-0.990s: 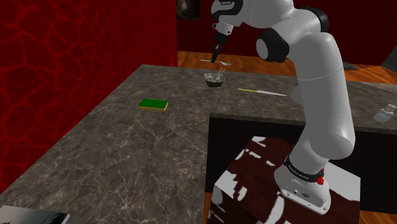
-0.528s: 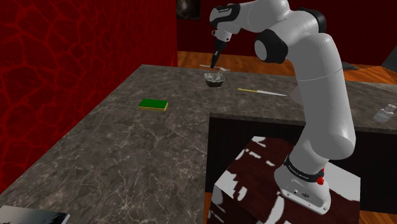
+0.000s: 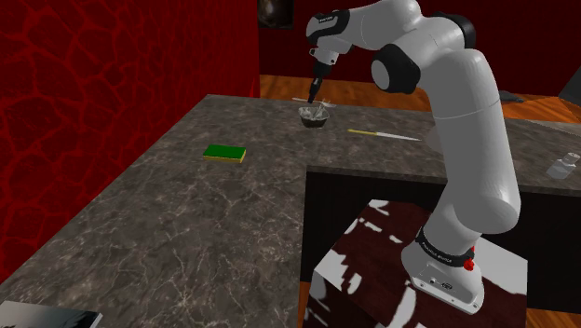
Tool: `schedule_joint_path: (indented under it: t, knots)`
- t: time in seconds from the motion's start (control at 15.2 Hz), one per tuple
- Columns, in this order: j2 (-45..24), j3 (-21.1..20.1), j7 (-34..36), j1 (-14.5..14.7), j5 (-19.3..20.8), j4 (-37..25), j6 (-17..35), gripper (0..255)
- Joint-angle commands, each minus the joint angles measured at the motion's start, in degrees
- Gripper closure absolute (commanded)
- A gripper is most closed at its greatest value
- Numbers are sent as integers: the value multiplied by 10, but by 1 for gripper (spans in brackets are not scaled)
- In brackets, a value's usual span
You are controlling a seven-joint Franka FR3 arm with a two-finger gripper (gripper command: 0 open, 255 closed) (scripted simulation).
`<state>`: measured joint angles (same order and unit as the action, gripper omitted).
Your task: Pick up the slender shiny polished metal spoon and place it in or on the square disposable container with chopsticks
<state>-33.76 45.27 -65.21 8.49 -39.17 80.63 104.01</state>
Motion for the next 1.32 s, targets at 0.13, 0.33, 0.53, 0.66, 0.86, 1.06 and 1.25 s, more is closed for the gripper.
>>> schedule_joint_path:
  t: [0.13, 0.33, 0.53, 0.66, 0.86, 1.06, 1.25]
  knots:
    - [0, 0, 0, 0, 0, 0, 0, 0]
    - [0, 0, 0, 0, 0, 0, 0, 0]
    - [5, 3, 3, -3, 4, -12, -15, 0]
    - [12, 8, 10, -12, 12, -38, -46, 0]
    - [15, 9, 13, -17, 14, -50, -59, 0]
    - [15, 9, 13, -17, 14, -50, -59, 0]
    - [15, 9, 13, -17, 14, -50, -59, 0]
